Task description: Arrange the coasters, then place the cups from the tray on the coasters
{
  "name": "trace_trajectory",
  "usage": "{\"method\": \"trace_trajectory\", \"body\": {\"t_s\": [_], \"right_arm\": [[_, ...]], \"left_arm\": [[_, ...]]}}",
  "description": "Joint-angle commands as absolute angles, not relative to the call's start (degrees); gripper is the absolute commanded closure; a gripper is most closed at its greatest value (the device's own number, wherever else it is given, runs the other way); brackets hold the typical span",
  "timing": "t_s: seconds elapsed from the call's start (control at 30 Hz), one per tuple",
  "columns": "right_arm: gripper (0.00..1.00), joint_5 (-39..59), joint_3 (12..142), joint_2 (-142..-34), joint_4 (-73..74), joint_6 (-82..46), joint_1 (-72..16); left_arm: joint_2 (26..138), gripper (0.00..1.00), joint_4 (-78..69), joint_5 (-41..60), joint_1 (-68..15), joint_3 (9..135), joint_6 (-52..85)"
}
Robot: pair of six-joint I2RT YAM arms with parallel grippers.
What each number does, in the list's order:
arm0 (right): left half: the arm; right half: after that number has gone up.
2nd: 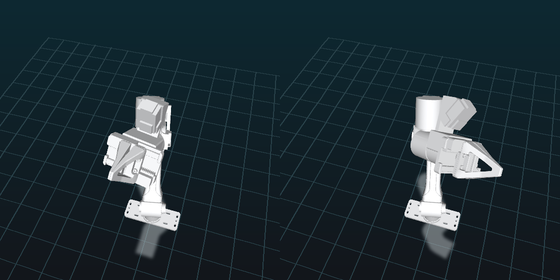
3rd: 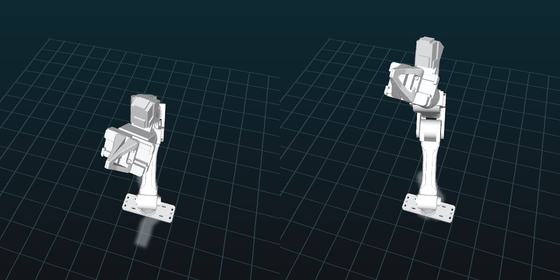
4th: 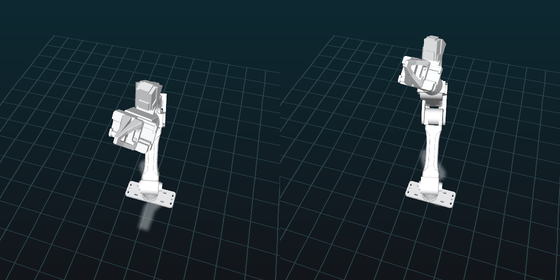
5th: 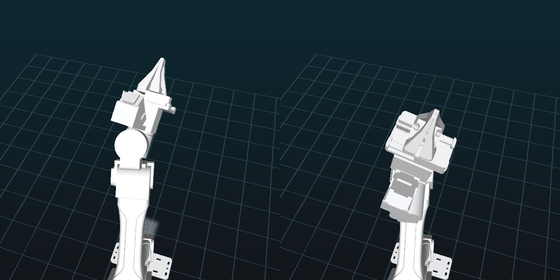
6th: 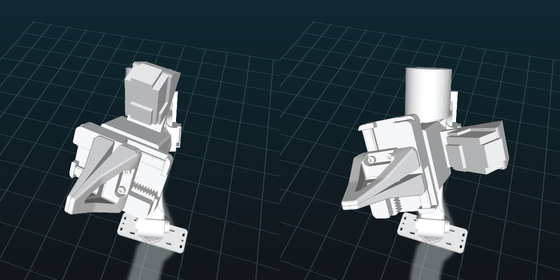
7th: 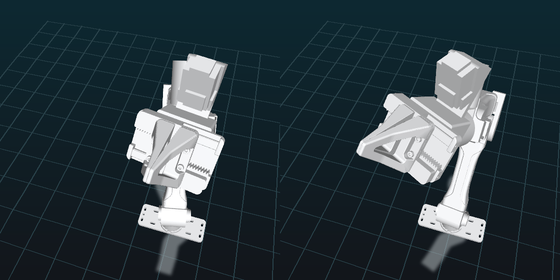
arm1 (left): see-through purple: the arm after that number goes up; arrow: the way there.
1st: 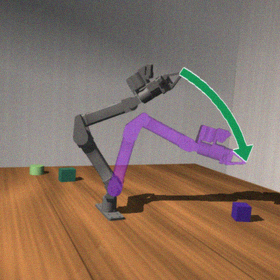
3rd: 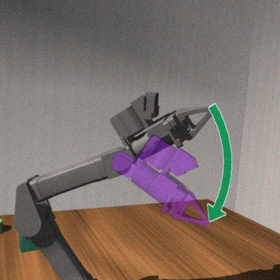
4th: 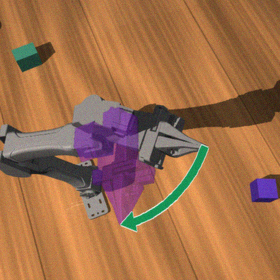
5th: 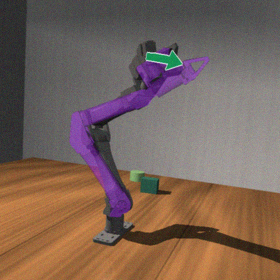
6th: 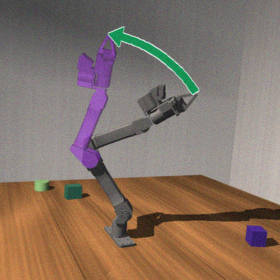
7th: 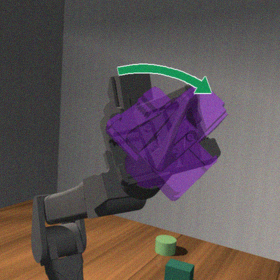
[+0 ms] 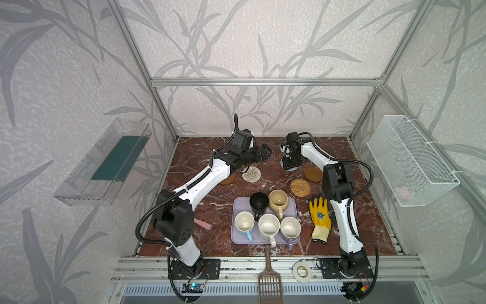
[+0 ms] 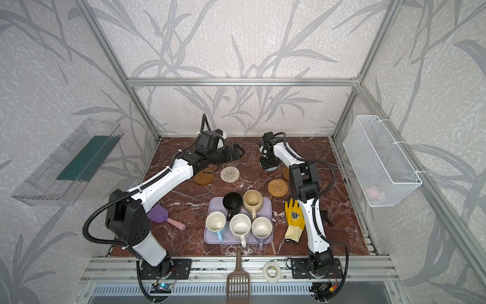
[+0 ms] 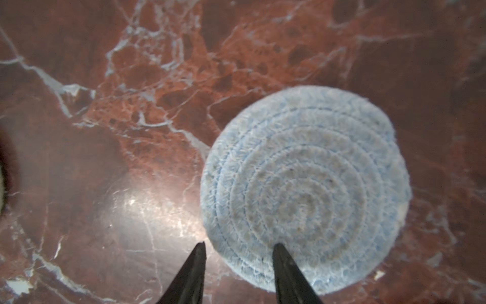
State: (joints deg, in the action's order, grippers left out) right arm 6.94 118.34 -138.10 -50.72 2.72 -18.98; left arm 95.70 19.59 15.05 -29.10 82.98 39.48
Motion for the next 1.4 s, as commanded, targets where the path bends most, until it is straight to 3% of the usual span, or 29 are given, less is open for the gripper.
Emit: {"method": "trace_trajectory", "body": {"t_s": [0.0, 0.13, 0.67, 1.37], "right_arm": [[0.58, 10.32, 117.02, -137.37, -53.7, 3.44, -19.6], [0.63, 14.32, 117.03, -138.3, -55.49, 2.61, -20.33], [0.63, 17.26, 113.12, -135.61, -54.17, 1.06, -27.28], [0.64, 14.27, 117.62, -138.25, -54.86, -1.7, -29.82]], "left_arm": [[92.54, 0.01, 24.65, 13.58, -29.1, 82.16, 37.94], [92.0, 0.01, 27.35, 13.38, -29.13, 82.45, 36.98], [90.6, 0.01, 29.05, 12.8, -29.11, 81.36, 36.72], [88.68, 0.01, 29.44, 12.13, -28.88, 79.01, 35.02]]}}
